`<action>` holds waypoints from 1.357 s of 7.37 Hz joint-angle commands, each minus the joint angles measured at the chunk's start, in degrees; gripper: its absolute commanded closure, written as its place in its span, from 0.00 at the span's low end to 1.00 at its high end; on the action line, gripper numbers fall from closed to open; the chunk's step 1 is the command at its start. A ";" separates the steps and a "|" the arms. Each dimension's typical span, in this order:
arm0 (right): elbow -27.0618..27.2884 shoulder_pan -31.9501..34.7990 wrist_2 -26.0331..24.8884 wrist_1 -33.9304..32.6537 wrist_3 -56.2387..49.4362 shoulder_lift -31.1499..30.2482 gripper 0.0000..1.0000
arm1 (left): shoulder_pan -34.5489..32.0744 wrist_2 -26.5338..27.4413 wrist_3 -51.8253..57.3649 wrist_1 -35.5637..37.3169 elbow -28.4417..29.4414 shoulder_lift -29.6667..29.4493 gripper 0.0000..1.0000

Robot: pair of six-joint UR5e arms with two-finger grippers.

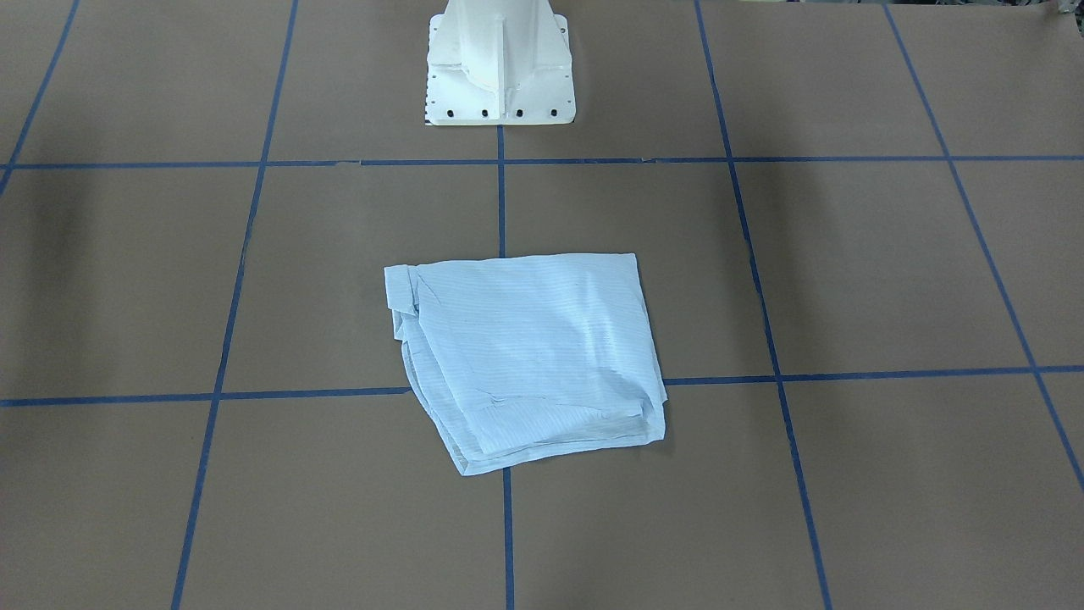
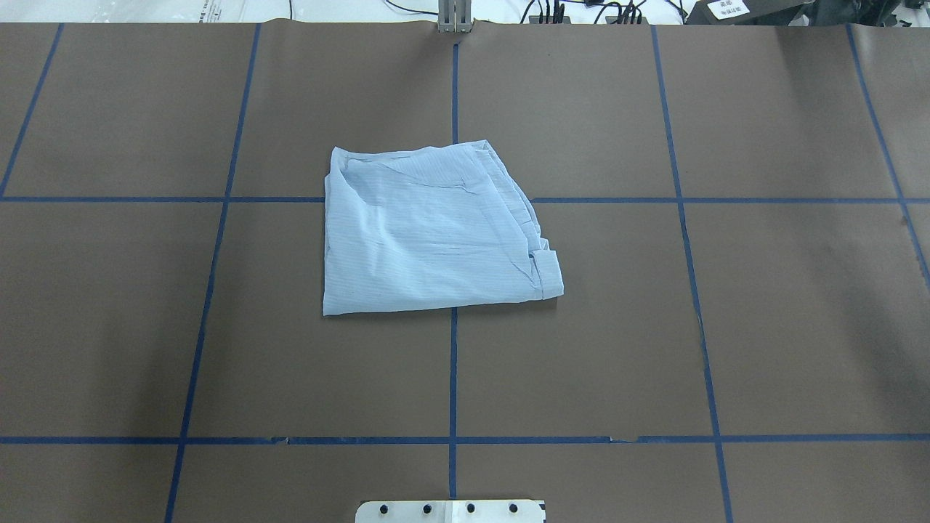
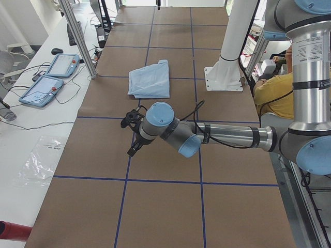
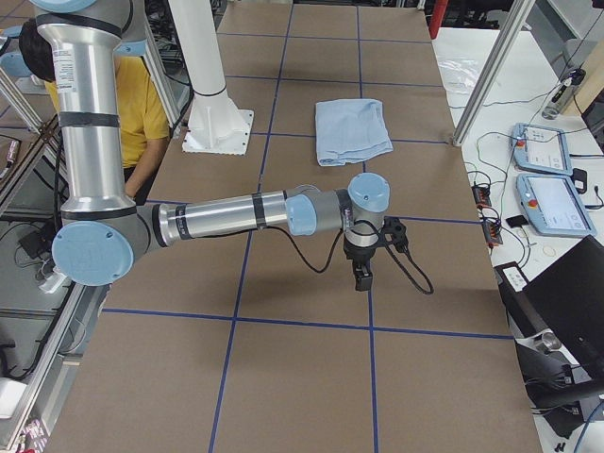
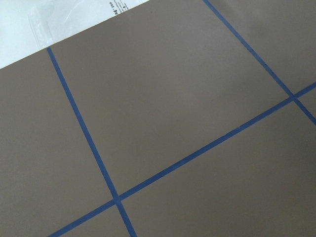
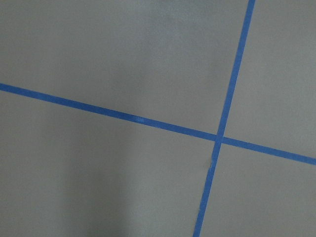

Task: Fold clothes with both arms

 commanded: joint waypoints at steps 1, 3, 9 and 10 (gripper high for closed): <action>0.01 0.00 0.33 0.00 0.09 0.00 0.00 | 0.00 0.04 -0.21 -0.02 0.00 0.01 0.00; 0.10 0.00 0.42 0.00 0.00 0.00 0.00 | 0.00 0.04 -0.21 -0.02 0.00 0.10 0.00; 0.10 -0.35 1.29 0.17 0.09 0.09 0.00 | -0.09 -0.05 -0.12 -2.84 -0.70 1.60 0.00; -0.34 -0.35 1.39 1.74 0.09 0.00 0.00 | 0.00 -0.05 -0.12 -2.84 -0.62 1.60 0.00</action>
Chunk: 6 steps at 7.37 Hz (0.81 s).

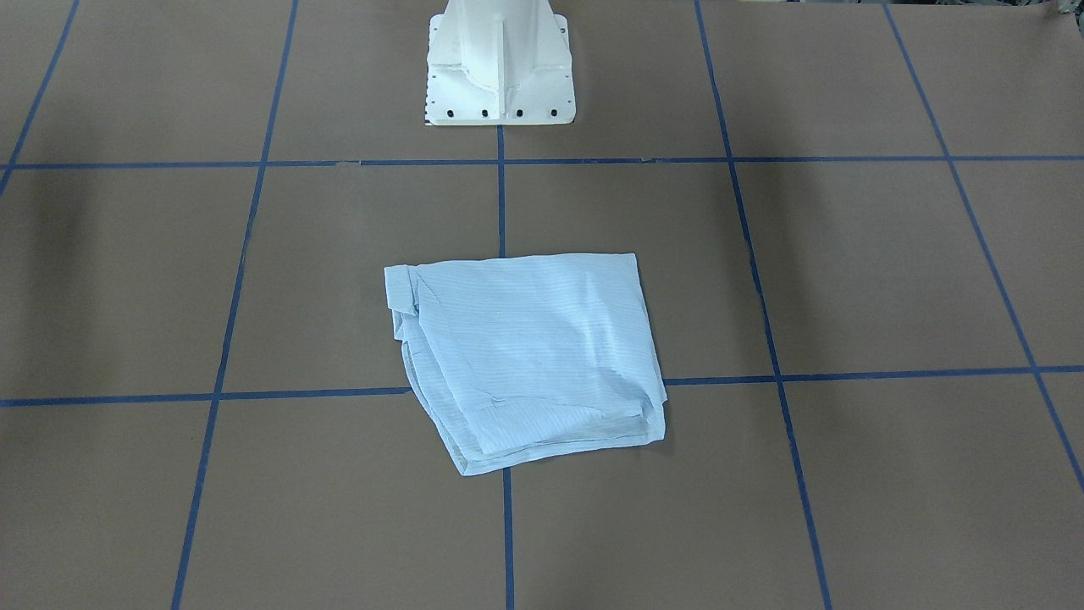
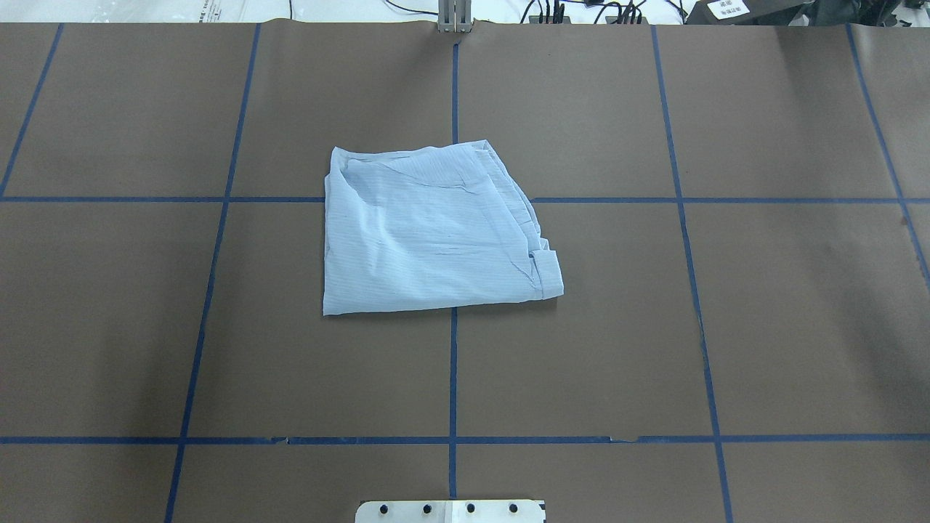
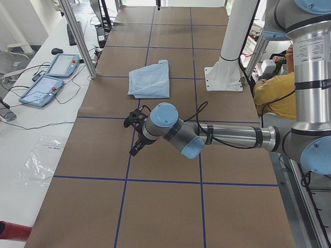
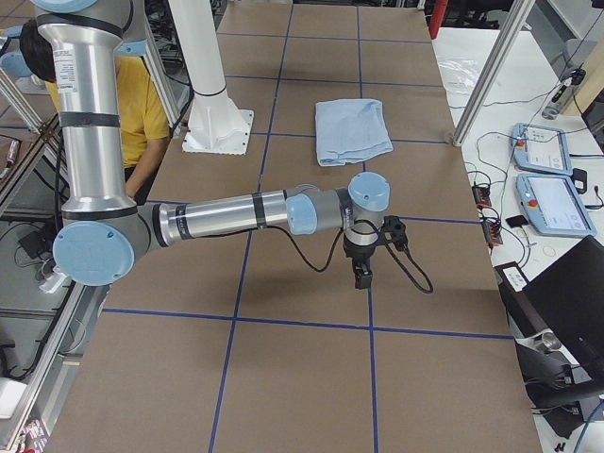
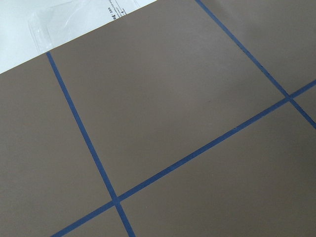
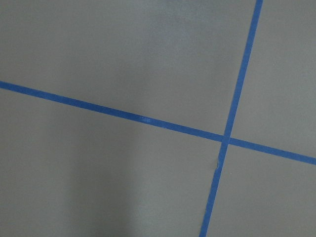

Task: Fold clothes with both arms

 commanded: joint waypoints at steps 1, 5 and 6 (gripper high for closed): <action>-0.43 -0.02 0.45 1.82 0.01 -0.06 0.00 | 0.08 0.00 0.01 -0.12 0.24 -0.01 0.00; -0.60 -0.02 0.54 1.82 0.10 -0.06 0.00 | 0.08 -0.09 0.10 -0.12 0.59 -0.18 0.00; -0.61 -0.10 0.54 1.82 0.10 -0.06 0.00 | 0.08 -0.09 0.10 -0.12 0.68 -0.10 0.00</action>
